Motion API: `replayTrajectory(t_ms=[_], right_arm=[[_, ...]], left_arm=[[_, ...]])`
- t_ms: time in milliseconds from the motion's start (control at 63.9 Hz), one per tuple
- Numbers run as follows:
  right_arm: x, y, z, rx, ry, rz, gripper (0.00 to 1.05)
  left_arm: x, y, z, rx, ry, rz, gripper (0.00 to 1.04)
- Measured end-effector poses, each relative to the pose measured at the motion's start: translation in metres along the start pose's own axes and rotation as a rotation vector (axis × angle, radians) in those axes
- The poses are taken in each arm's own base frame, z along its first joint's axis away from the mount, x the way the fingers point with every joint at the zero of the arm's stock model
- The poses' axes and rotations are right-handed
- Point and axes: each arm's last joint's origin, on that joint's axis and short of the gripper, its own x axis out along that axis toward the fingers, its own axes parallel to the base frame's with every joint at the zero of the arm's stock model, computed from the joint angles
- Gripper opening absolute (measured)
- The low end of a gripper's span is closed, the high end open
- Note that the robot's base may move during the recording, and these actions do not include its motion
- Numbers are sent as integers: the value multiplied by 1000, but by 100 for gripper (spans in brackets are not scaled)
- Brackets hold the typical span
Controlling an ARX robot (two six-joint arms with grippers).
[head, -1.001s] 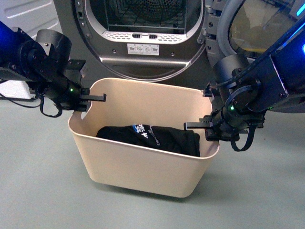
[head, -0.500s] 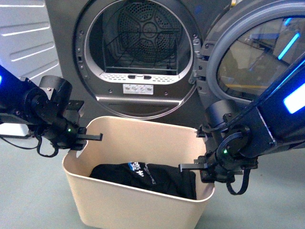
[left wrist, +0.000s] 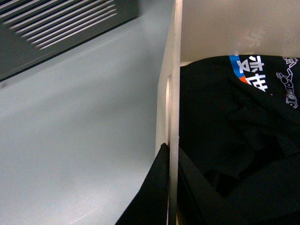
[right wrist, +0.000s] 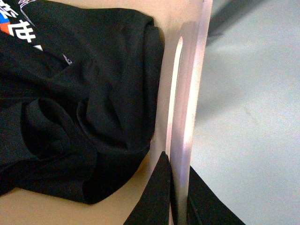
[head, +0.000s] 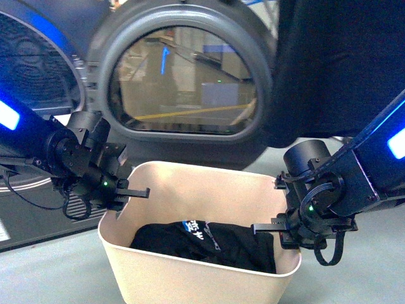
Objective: Move hamper under clothes hanger
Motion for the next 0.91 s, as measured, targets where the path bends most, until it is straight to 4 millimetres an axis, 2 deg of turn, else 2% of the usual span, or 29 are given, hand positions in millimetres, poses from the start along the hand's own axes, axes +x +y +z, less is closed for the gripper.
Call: replayTrajectory(t_ms=[360,907], right_arm=[[-1,10,-2,-20,5,35,3],[-1,7,-1,-17,3,24,3]], left_arm=[[0,10,-1,-15,3,21,4],[0,7,-1,-11,4,13,4]])
